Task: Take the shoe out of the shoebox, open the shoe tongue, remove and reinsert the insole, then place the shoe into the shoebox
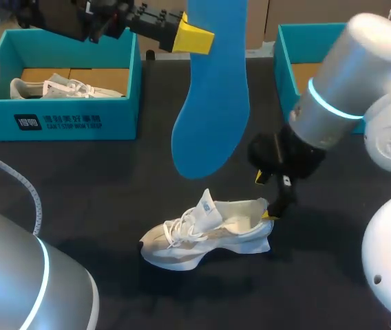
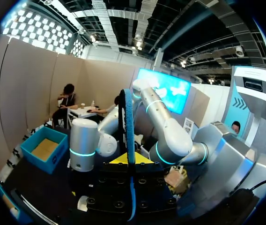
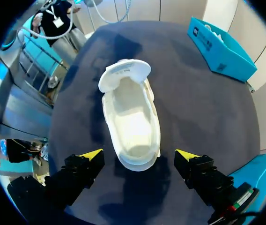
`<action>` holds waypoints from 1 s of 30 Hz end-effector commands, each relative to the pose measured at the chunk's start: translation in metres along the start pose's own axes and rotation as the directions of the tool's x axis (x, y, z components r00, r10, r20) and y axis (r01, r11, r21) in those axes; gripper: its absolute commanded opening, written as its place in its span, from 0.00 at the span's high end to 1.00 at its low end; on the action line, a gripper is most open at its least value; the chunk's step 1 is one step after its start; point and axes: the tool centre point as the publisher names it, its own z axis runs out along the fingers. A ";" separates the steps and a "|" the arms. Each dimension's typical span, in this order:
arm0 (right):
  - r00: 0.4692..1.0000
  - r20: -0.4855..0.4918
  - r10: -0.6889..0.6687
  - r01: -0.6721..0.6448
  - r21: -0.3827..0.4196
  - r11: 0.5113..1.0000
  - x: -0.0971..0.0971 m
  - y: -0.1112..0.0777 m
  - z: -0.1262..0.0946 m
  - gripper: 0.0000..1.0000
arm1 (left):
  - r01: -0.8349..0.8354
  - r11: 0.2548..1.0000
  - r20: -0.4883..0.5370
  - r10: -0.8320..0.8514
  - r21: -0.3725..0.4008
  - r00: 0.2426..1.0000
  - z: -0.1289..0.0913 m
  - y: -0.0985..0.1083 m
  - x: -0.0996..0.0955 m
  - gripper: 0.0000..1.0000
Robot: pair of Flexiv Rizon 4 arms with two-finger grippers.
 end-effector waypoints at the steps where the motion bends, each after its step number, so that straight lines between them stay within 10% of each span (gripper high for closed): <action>1: 1.000 0.004 0.000 -0.001 0.187 0.982 0.002 0.002 -0.003 0.00 | 0.001 1.000 0.000 -0.001 -0.001 1.000 0.001 0.000 -0.001 1.00; 30: 1.000 0.006 -0.025 0.022 0.348 0.937 0.001 0.021 0.017 0.00 | 0.001 1.000 0.000 -0.001 -0.001 1.000 0.001 0.000 -0.001 1.00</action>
